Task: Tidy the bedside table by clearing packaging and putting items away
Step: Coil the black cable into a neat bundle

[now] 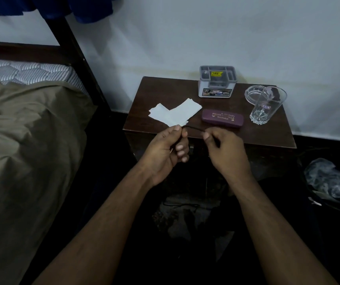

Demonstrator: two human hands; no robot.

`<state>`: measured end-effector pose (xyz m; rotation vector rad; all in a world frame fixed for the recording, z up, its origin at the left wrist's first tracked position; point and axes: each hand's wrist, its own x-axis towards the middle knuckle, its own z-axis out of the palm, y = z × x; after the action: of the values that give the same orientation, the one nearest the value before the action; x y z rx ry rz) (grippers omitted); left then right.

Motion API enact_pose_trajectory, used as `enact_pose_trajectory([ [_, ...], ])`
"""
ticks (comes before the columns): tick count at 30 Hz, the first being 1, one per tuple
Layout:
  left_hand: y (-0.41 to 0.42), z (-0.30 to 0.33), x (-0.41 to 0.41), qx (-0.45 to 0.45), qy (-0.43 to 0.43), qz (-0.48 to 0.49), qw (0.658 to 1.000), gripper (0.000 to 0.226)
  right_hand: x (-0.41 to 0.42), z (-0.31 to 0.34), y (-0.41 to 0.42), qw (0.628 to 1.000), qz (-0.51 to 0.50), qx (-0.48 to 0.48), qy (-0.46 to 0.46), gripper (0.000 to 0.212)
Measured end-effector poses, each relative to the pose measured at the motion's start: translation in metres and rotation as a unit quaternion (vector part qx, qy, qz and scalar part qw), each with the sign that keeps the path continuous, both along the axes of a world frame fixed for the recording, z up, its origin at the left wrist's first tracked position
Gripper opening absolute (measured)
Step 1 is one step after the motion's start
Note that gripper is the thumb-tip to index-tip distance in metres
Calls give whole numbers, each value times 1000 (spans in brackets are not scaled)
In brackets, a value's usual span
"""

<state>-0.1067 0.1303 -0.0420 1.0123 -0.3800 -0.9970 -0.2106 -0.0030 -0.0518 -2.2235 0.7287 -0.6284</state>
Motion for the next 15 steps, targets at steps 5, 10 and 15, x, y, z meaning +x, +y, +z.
enact_pose_trajectory([
  [5, 1, -2, -4, -67, -44, 14, 997, 14, 6, -6, 25, 989, 119, 35, 83, 15],
  [10, -1, -13, 6, 127, -304, 211, 920, 11, 6, -10, 31, 951, 263, 60, 151, 11],
  [15, 3, -19, 8, 227, -526, 218, 790, 16, 5, -1, 25, 952, 271, -4, 140, 17],
])
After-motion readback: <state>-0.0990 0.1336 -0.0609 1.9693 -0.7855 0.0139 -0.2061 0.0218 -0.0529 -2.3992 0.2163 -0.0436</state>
